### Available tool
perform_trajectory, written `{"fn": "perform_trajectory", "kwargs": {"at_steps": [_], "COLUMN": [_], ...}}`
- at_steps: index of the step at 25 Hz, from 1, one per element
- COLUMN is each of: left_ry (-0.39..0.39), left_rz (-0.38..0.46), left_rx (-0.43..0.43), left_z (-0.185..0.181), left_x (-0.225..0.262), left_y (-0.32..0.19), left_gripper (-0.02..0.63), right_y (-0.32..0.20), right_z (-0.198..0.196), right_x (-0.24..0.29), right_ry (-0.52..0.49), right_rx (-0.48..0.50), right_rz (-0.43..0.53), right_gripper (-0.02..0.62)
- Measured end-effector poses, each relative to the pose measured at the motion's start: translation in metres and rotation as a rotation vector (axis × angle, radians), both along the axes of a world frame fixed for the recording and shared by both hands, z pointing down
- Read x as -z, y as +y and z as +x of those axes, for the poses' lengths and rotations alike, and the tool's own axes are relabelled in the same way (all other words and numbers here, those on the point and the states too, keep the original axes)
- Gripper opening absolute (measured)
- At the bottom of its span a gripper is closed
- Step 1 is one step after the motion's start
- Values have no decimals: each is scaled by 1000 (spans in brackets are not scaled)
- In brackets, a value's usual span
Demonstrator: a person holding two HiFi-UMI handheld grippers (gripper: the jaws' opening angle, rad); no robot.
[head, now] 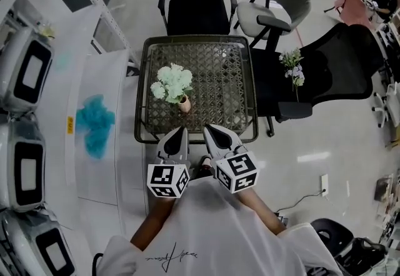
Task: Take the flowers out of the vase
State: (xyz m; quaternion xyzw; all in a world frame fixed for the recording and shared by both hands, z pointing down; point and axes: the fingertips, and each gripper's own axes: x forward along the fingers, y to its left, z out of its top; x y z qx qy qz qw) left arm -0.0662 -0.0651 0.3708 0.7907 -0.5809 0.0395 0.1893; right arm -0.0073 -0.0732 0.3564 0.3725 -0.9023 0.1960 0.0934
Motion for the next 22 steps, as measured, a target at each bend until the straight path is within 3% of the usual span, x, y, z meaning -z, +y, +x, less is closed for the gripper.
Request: {"fn": "perform_trajectory", "kwargs": {"at_steps": [13,22], "left_ry": [-24,27], "left_rz": [-3,7], "left_rx": [76,84], "left_z": [-6,-14], "left_x": [-15,-33], "left_y": [-17,-34], "left_gripper": [0,0], "right_y": [-4,-7], "right_z": [5,-4], "right_x": [-3,-17], "right_ry": [-11,7], "right_rx": [27,37], "right_rz": [2,-31], "right_gripper": [8,8]}}
